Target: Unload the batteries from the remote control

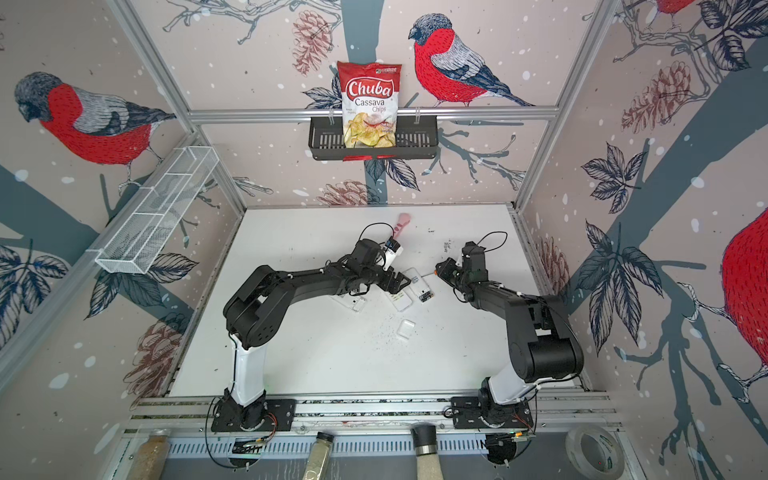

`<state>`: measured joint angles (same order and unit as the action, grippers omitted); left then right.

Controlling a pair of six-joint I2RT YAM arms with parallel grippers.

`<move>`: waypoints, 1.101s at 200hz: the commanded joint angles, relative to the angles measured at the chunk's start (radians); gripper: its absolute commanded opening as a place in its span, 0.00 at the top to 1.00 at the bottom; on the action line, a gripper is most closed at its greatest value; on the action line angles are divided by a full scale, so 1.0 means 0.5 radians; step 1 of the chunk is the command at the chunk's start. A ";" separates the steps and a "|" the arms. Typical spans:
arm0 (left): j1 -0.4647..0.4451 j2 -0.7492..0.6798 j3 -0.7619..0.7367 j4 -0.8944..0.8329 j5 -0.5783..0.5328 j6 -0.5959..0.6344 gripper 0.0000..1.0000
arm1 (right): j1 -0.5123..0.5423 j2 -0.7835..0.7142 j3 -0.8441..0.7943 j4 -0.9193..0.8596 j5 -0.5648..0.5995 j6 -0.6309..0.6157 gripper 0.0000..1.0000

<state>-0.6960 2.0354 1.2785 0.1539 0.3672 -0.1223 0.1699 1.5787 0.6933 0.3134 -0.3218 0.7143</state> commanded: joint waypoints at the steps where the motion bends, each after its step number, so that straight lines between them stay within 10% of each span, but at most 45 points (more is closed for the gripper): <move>1: -0.010 0.031 0.053 0.045 0.006 0.009 0.12 | -0.011 -0.050 0.014 0.054 -0.034 -0.009 1.00; 146: -0.078 0.287 0.323 -0.082 0.011 0.062 0.15 | -0.171 -1.074 -0.614 -0.378 -0.013 -0.135 1.00; 220: -0.096 0.316 0.384 -0.127 -0.024 0.079 0.48 | -0.128 -1.160 -0.693 -0.341 -0.022 -0.097 1.00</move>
<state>-0.7391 2.1891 1.4609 0.1055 0.3660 -0.0971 0.1005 1.0107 0.3508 0.1200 -0.3252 0.6579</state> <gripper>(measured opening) 0.516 0.227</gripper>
